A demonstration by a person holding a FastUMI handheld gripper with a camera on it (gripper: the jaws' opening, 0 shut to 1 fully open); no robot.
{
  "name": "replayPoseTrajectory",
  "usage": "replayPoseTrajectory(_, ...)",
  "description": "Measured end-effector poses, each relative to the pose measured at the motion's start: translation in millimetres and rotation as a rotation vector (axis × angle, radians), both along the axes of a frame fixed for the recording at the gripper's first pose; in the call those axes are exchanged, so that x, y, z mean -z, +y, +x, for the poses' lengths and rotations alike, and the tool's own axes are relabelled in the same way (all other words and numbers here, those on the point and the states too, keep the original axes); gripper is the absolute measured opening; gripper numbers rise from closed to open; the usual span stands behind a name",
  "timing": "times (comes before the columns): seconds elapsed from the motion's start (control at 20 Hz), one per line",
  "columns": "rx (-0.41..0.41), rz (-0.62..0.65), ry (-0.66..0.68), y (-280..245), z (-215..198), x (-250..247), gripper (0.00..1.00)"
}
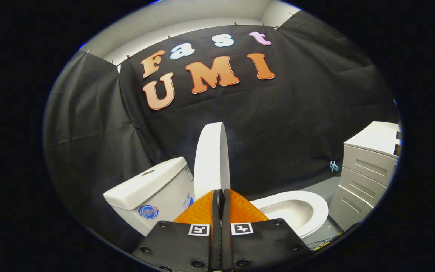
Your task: Open the toilet lid.
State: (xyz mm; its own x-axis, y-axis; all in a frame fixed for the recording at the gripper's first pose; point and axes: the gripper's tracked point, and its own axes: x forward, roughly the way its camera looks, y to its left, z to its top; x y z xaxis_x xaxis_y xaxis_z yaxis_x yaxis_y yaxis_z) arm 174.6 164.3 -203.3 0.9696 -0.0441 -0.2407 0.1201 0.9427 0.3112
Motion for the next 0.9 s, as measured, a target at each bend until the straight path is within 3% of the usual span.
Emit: replayPoseTrajectory(0.9, -0.13, -0.138, -0.011, 91, 18, -12, 0.07)
